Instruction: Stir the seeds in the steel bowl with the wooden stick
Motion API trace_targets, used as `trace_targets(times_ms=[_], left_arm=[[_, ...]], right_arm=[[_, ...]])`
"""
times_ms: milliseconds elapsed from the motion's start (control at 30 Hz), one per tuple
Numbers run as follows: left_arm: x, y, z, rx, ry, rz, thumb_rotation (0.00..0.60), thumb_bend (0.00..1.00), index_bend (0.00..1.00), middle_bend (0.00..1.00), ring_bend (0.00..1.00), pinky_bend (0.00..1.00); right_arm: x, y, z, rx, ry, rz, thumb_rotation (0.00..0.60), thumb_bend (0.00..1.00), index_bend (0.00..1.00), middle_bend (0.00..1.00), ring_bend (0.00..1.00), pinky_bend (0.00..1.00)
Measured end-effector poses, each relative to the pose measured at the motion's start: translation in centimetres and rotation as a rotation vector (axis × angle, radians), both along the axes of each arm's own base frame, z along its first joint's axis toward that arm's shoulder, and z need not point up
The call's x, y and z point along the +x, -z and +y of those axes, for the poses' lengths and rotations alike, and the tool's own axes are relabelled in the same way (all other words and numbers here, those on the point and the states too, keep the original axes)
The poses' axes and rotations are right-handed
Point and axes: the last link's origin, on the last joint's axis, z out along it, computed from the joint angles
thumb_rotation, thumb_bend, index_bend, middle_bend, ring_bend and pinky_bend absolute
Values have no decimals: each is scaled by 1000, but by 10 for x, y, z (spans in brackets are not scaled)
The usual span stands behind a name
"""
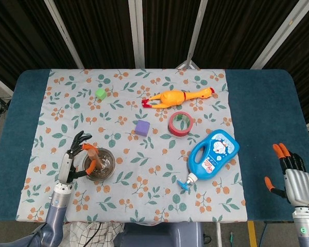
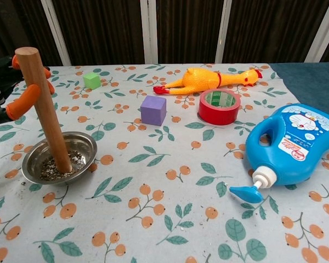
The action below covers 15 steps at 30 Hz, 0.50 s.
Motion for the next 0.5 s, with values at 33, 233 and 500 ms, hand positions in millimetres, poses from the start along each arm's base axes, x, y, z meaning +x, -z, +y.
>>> trace_targets(times_ms=[33,233,500], left_arm=[[1,0,0,0,1,-2,600,837,632,714,193,0],[7,-2,1,11,18,-13,600,837,633,714,193,0],[27,-11,6,39,61,-49,600,836,633,714,194,0]], right_arm=[[0,0,0,0,0,0,600,397,0,0,0,0],[0,0,0,0,0,-2,600,397,0,0,0,0],[0,0,-1,1,-2,-3,600,398,0,0,0,0]])
